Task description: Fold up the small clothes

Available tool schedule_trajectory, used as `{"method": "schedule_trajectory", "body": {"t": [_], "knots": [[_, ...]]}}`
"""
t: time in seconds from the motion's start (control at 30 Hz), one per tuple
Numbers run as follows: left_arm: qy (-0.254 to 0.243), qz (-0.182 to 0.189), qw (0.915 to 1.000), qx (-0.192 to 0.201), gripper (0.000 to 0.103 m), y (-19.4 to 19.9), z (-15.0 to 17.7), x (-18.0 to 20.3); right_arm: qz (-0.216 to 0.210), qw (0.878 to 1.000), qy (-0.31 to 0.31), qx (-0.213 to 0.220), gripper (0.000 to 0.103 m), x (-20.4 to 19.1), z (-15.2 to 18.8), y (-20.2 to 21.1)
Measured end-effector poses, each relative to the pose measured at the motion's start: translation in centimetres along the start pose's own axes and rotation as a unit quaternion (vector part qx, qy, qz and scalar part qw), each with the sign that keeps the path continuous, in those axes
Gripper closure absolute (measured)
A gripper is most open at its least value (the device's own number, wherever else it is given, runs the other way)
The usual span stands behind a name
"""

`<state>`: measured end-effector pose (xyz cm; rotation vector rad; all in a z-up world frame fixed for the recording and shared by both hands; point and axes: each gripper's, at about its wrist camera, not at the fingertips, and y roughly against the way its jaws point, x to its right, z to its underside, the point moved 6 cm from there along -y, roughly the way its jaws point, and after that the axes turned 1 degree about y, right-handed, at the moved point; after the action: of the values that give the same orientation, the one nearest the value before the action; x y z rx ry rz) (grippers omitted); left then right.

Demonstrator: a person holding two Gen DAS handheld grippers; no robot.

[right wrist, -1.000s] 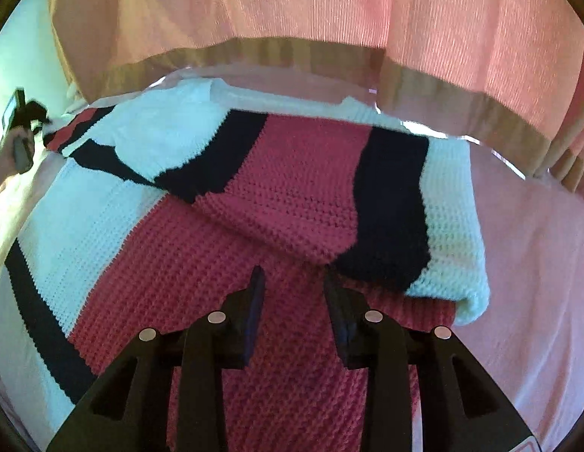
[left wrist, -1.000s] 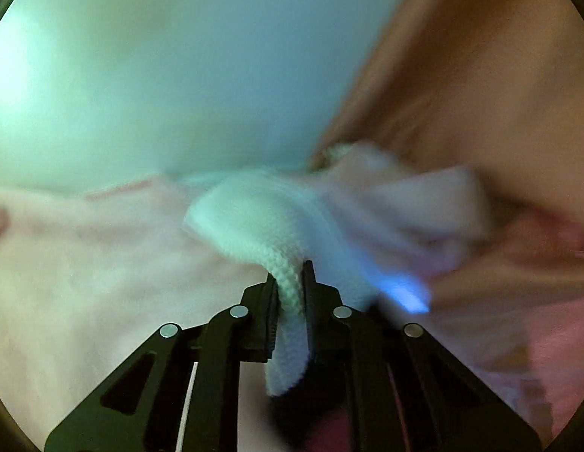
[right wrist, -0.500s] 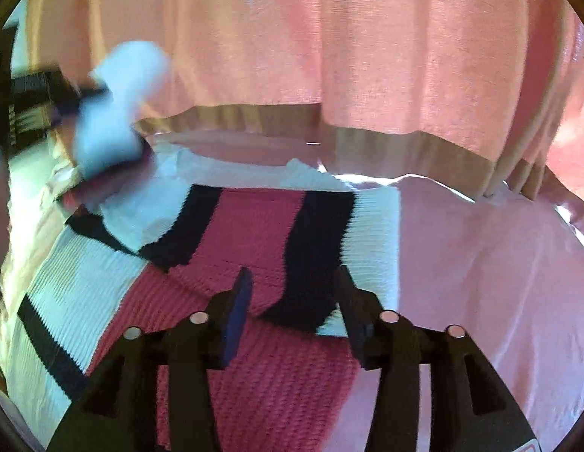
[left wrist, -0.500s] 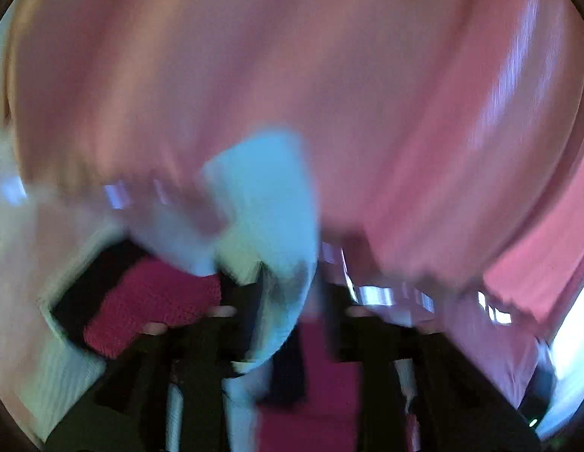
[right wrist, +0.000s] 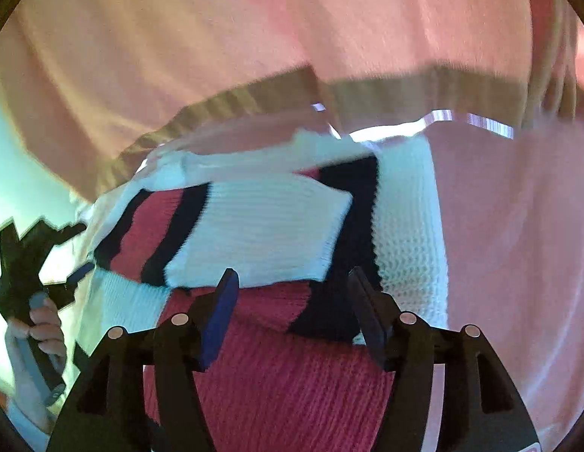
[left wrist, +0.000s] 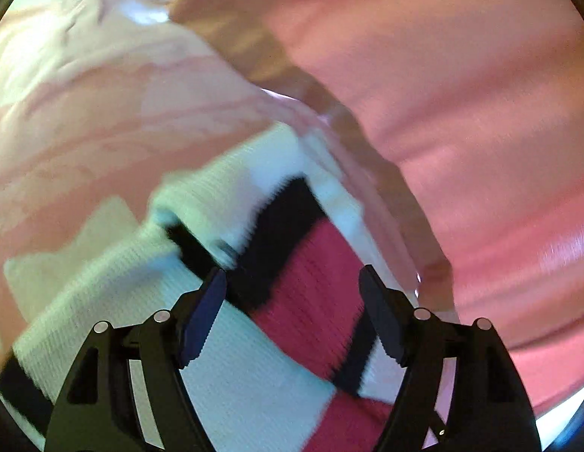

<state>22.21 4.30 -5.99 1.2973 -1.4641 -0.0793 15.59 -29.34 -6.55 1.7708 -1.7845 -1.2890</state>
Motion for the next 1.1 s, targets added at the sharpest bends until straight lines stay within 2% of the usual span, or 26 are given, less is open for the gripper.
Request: {"method": "schedule_trajectory", "body": {"t": [0.13,0.2,0.23,0.27,0.3,0.33,0.4,0.5,0.53,0.57,0.6,0.63,0.67,0.73,0.8,0.87,0.93,1.03,1.1], "knots": [[0.022,-0.005,0.9996,-0.019,0.043,-2.3,-0.8,-1.9,-0.016,0.999,-0.041,-0.017,0.043,1.3,-0.5,-2.3],[0.02,-0.012,0.9994,-0.025,0.06,-3.3,-0.9,-2.7,-0.008,0.999,-0.036,-0.016,0.045,1.2,-0.9,-3.4],[0.019,-0.013,0.9994,-0.027,0.066,-3.6,-1.1,-2.6,-0.005,0.999,-0.029,-0.015,0.052,1.0,-1.1,-3.9],[0.016,-0.016,0.9993,-0.029,0.083,-4.0,-1.2,-2.7,-0.006,1.0,-0.022,-0.014,0.084,0.7,-1.3,-4.4],[0.016,-0.019,0.9993,-0.028,0.096,-4.3,-1.7,-2.9,-0.013,1.0,-0.019,-0.019,0.095,0.3,-1.4,-4.7],[0.017,-0.019,0.9994,-0.023,0.096,-4.2,-2.0,-3.0,-0.02,1.0,-0.018,-0.016,0.095,-0.1,-1.7,-4.6],[0.019,-0.014,0.9997,0.007,0.097,-3.4,-2.9,-2.8,-0.024,0.999,0.018,0.03,0.096,-1.8,-3.2,-2.2],[-0.002,0.004,0.9984,0.056,0.097,-1.0,-4.0,-0.8,-0.057,0.991,0.045,0.109,0.096,-4.2,-6.2,3.5],[-0.004,0.003,0.998,0.062,0.097,-0.8,-4.2,-0.7,-0.061,0.987,0.058,0.138,0.096,-4.5,-6.9,5.2],[-0.007,-0.007,0.998,0.063,0.097,-1.0,-4.1,-1.0,-0.05,0.986,0.072,0.145,0.096,-4.4,-7.1,5.5],[-0.007,-0.018,0.9984,0.054,0.096,-1.7,-3.9,-1.5,-0.023,0.987,0.087,0.134,0.096,-3.6,-7.0,4.5],[-0.006,-0.032,0.9986,0.042,0.096,-2.5,-3.4,-2.2,-0.003,0.991,0.081,0.103,0.096,-1.9,-6.4,2.4],[-0.002,-0.049,0.9985,0.024,0.096,-3.5,-2.8,-3.2,0.011,0.997,0.054,0.048,0.096,0.5,-4.9,-0.9],[0.009,-0.055,0.9984,0.007,0.096,-4.2,-2.0,-4.0,0.03,0.999,0.028,-0.009,0.096,3.0,-2.5,-4.4],[-0.005,-0.059,0.9981,0.014,0.096,-3.9,-2.1,-3.6,0.024,0.999,0.029,0.002,0.096,2.4,-2.7,-3.9],[-0.02,-0.065,0.9973,0.026,0.096,-3.4,-2.5,-3.3,0.005,0.998,0.042,0.041,0.096,0.5,-4.3,-1.3],[-0.016,-0.069,0.9972,0.022,0.096,-3.7,-2.5,-3.7,0.005,0.997,0.047,0.053,0.096,0.1,-4.7,-0.4],[-0.026,-0.076,0.9967,0.009,0.095,-4.4,-2.2,-3.8,0.041,0.999,0.03,-0.003,0.096,2.6,-2.5,-3.3],[-0.037,-0.08,0.9961,0.004,0.093,-4.2,-2.0,-3.5,0.036,0.999,0.024,0.001,0.096,3.4,-1.6,-3.6]]}}
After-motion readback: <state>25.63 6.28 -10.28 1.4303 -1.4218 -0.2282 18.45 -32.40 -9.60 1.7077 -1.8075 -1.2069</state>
